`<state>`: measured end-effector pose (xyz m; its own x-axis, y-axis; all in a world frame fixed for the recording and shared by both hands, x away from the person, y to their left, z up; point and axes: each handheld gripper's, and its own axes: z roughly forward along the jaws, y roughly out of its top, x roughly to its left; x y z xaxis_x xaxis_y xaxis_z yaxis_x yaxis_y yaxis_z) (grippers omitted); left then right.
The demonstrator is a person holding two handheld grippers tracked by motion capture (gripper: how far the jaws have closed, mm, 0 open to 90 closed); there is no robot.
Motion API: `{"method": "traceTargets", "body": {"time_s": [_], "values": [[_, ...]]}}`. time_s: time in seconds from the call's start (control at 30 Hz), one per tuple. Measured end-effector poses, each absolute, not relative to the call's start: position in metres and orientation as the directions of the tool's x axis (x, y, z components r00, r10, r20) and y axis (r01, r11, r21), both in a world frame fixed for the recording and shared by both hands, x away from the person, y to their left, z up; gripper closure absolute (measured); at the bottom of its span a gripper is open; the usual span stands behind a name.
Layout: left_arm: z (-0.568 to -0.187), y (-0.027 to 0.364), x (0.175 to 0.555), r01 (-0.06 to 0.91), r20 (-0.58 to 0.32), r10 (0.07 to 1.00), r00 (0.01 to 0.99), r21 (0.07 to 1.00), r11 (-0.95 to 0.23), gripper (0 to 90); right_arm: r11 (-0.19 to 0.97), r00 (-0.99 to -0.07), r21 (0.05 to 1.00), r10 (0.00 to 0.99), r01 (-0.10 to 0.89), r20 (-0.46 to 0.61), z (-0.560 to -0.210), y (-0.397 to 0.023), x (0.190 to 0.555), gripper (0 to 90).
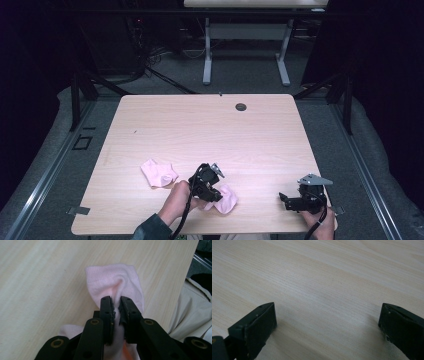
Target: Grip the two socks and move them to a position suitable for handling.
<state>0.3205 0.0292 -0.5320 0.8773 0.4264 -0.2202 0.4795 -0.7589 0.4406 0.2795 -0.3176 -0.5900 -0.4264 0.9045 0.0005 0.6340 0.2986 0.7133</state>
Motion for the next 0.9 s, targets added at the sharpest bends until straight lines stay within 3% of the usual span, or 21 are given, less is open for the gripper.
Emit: {"method": "traceTargets", "body": {"time_s": [0.13,0.33,0.5,0.67,0.9], "values": [[-0.541,0.027,0.318,0.472,-0.224,0.415,0.882,0.425,-0.773,74.4,0.299,-0.426,0.713,0.905,0.634,0.000,-0.590,-0.318,0.279,0.7],[-0.534,0.033,0.317,0.469,-0.195,0.428,0.882,0.441,-0.766,35.7,0.301,-0.429,0.714,0.903,0.632,-0.001,-0.590,-0.318,0.279,0.8],[-0.515,0.051,0.318,0.496,-0.167,0.479,0.862,0.474,-0.727,14.9,0.301,-0.429,0.714,0.903,0.632,-0.001,-0.590,-0.318,0.279,0.8],[-0.498,0.085,0.327,0.551,-0.139,0.567,0.812,0.504,-0.665,3.9,0.301,-0.429,0.714,0.903,0.632,-0.001,-0.590,-0.318,0.280,0.9],[-0.492,0.140,0.344,0.631,-0.150,0.664,0.732,0.517,-0.578,0.0,0.299,-0.428,0.714,0.904,0.633,0.001,-0.590,-0.318,0.279,0.9]]}}
